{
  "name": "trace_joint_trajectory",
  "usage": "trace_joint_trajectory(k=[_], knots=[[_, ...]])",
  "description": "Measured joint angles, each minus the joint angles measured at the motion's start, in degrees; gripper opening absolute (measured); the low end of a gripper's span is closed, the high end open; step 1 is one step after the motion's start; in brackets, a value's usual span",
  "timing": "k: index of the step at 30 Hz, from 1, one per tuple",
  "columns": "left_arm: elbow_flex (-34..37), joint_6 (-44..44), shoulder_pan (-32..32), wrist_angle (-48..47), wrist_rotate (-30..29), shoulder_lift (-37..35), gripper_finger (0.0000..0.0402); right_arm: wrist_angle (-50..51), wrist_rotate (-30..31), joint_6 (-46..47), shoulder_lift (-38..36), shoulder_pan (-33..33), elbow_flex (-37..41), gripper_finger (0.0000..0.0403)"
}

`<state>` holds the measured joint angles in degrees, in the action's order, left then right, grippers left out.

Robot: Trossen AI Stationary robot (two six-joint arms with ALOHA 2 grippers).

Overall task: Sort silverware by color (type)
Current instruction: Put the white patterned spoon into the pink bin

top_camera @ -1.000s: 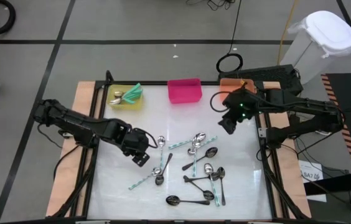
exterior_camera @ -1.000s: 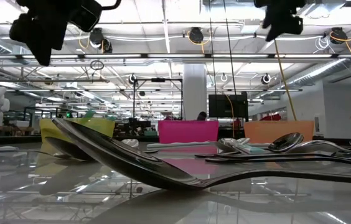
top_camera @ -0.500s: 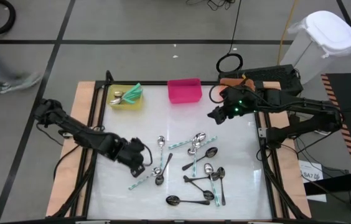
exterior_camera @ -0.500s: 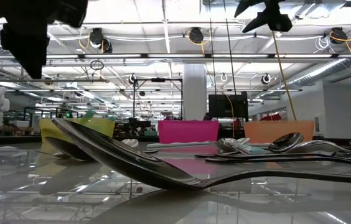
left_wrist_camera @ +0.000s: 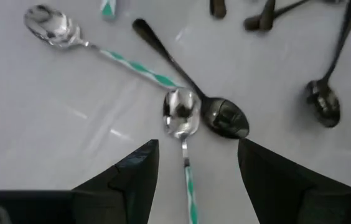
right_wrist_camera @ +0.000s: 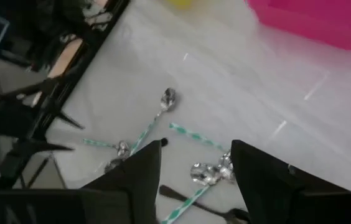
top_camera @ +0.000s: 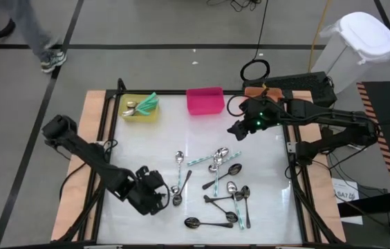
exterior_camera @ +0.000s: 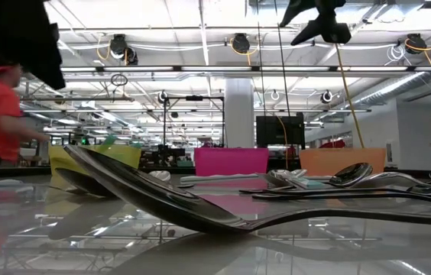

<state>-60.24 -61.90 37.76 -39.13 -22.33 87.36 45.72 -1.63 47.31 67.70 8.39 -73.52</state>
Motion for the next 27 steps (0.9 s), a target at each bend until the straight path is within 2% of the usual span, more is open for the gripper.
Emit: trace_joint_trajectory(k=[3, 11, 16, 22, 24, 27], knots=[[0.0, 0.5, 0.4, 1.8, 0.5, 2.7, 0.0218, 0.7, -1.6, -2.0, -0.1, 0.1, 0.0, 0.0192], [0.1, -1.7, 2.8, 4.1, 6.7, 10.7, 0.0218, 7.8, -3.1, -7.9, -0.1, 0.1, 0.0, 0.0192], [0.1, -4.9, 3.3, 4.5, 7.2, 13.3, 0.0218, 12.9, -3.1, -11.5, -0.1, 0.1, 0.0, 0.0192], [0.0, -6.0, 3.3, 5.2, 7.4, 16.7, 0.0218, 13.3, -3.4, -14.1, -0.3, 0.1, 0.0, 0.0192], [-0.1, -6.4, 3.3, 5.3, 7.7, 17.2, 0.0210, 13.3, -4.3, -14.6, -0.3, 0.1, 0.0, 0.0192], [-0.1, -6.5, 3.1, 5.2, 7.8, 17.3, 0.0177, 13.3, -4.5, -15.4, -0.3, 0.1, 0.0, 0.0192]])
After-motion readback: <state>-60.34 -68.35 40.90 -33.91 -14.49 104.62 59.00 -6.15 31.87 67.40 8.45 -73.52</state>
